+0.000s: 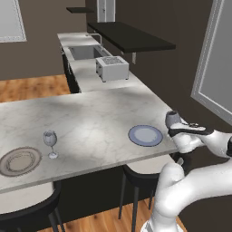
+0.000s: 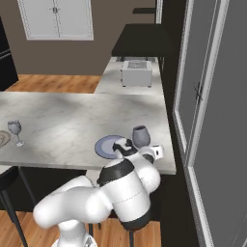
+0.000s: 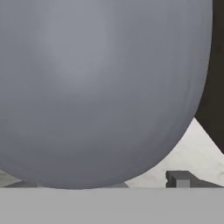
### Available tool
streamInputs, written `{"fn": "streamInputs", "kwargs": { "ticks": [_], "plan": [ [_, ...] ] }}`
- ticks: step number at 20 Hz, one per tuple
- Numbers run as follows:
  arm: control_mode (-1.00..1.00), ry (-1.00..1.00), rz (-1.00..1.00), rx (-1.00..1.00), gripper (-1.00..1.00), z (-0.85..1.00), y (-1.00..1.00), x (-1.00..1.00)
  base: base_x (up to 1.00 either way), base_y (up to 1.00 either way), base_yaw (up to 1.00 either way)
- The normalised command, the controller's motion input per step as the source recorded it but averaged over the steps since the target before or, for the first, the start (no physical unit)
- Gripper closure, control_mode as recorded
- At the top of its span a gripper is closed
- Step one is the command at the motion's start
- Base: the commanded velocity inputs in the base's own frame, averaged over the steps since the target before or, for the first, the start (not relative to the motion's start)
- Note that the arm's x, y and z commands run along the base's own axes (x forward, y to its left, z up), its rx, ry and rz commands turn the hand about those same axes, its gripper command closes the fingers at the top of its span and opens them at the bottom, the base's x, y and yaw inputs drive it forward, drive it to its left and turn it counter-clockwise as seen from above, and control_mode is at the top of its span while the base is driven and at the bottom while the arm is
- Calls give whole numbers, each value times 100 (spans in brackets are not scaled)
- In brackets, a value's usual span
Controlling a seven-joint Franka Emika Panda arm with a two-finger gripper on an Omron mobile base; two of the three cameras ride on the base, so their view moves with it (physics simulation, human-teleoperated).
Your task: Retrieve the wine glasses from the counter and place one next to each plate.
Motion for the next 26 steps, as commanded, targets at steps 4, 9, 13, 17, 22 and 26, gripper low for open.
{"fn": "streamInputs", "kwargs": {
  "ticks": [4, 9, 13, 17, 22, 26],
  "plan": [
    [-100, 12, -6, -1, -100, 29, -24, -39, 0, 0, 0],
    [-100, 10, -3, 0, -100, 12, -15, -4, 0, 0, 0],
    [-100, 4, 0, 0, -100, 0, -27, -31, 0, 0, 0],
    [-100, 2, 0, 0, -100, 0, -13, -70, 0, 0, 0],
    [-100, 0, 0, 0, -100, 0, 0, -68, 0, 0, 0],
    [-100, 4, 0, 0, -100, 28, 0, -38, 0, 0, 0]
  ]
}}
